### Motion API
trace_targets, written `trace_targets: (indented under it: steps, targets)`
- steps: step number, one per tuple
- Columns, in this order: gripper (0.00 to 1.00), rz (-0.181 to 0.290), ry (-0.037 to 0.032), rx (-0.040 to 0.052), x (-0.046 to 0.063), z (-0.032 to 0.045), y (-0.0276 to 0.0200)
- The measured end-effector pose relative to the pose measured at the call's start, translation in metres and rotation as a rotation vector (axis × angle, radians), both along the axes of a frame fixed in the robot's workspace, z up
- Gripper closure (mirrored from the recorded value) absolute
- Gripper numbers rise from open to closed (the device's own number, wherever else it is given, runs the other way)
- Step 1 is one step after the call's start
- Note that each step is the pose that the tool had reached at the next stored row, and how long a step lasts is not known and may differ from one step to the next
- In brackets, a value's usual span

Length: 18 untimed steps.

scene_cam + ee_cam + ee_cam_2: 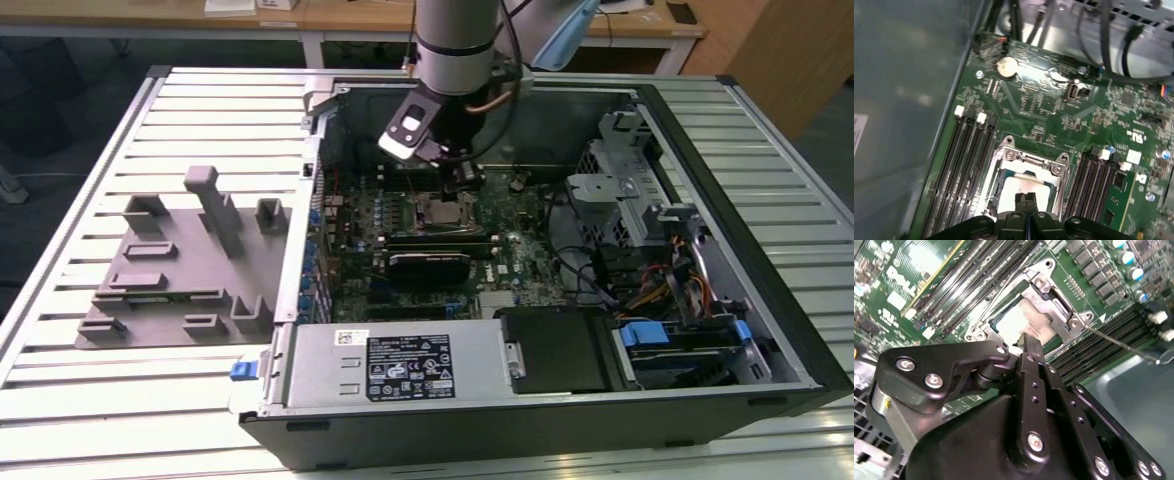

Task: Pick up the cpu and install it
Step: 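Close the cpu cover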

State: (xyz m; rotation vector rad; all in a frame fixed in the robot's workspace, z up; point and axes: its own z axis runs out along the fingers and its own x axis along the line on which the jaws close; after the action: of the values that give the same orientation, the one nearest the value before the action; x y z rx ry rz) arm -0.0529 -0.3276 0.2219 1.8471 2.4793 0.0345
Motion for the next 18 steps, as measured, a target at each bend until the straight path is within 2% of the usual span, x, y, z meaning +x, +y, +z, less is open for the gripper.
trace_targets:
  steps: [18]
  targets:
    - [0.89, 0.32, -0.0002, -0.0143, -0.0001, -0.0005, 0.0]
